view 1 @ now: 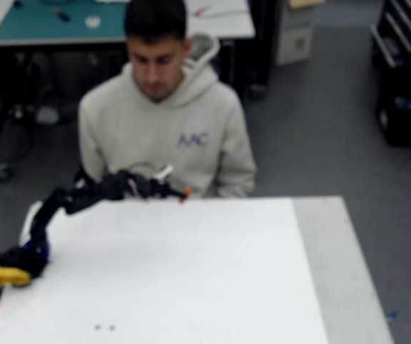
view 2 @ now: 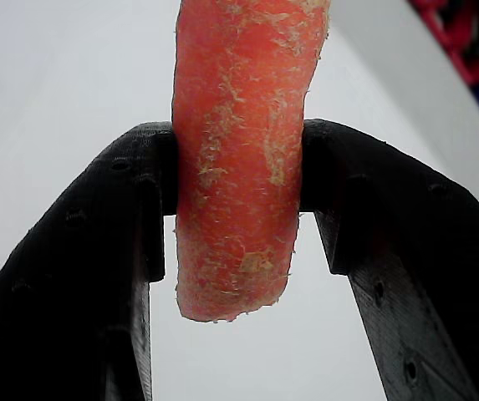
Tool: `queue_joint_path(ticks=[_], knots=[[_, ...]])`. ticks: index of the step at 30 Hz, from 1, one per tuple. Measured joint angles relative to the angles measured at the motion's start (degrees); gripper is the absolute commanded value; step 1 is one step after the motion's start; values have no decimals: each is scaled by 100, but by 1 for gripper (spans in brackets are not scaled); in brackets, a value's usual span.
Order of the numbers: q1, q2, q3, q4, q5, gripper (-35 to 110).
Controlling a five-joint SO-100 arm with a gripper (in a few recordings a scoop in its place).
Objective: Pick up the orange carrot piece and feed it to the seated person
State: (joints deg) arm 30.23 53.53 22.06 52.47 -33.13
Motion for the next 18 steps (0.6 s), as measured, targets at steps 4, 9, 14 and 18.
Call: queue_joint_path(ticks=[4,9,14,18], knots=[[-431,-536,-984,0,-9,-2],[-853,-1283,-2171,0,-624,-2],[-1151,-1890,-3155,0,-1872,-2],[-1406,-2048,-3507,-18,-2856,-2]])
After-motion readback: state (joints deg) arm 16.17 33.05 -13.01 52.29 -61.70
